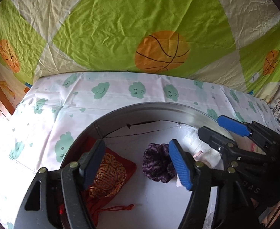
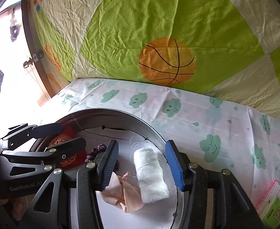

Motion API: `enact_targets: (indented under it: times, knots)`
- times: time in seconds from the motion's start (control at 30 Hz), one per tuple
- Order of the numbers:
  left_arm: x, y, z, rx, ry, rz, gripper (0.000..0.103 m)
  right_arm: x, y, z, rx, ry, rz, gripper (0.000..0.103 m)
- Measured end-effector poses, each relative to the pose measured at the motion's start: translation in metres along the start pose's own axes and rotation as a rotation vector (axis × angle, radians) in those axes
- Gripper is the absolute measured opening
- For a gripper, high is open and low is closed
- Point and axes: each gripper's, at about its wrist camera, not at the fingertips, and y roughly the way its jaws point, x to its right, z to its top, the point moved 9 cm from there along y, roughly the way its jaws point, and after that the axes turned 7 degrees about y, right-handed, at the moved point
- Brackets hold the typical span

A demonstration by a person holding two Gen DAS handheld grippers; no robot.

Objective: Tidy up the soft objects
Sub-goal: 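Open the left tool dropping the scrunchie into the tin while the right tool releases the white towel, then grasp the pink fuzzy ball with the left tool while the right tool grasps the cotton swab bag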

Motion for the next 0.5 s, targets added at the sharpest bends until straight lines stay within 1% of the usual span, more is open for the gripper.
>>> enact_targets:
  times: [0.07,0.1,0.13,0.17,0.23,0.27,0.33,0.4,0.5]
  knots:
    - [-0.003,-0.004,0.001,0.019,-0.016,-0.008,0.075,0.002,-0.002,0.0,0.009,0.007,-0.007,0.061]
    - [-0.005,-0.006,0.001,0.03,-0.025,-0.005,0.078,0.003,-0.004,0.0,0.015,0.009,-0.016,0.067]
    - [-0.006,-0.009,0.001,0.038,-0.031,0.004,0.081,0.005,-0.008,0.001,0.023,0.012,-0.022,0.07]
    - [-0.008,-0.014,0.001,0.056,-0.036,0.015,0.083,0.007,-0.012,0.001,0.026,0.014,-0.023,0.071]
    - [-0.007,-0.024,0.001,0.104,-0.046,0.025,0.09,0.01,-0.024,0.001,0.033,0.016,-0.03,0.071]
    - [-0.005,-0.031,-0.001,0.134,-0.049,0.03,0.092,0.013,-0.034,0.001,0.042,0.021,-0.029,0.071]
    - [0.0,-0.046,-0.006,0.187,-0.054,0.043,0.093,0.016,-0.053,-0.003,0.058,0.026,-0.007,0.071]
    - [0.011,-0.064,-0.013,0.255,-0.035,0.057,0.095,0.023,-0.073,-0.011,0.072,0.02,-0.008,0.072]
    - [0.032,-0.088,-0.024,0.337,0.0,0.074,0.098,0.044,-0.108,-0.03,0.103,0.026,-0.009,0.078]
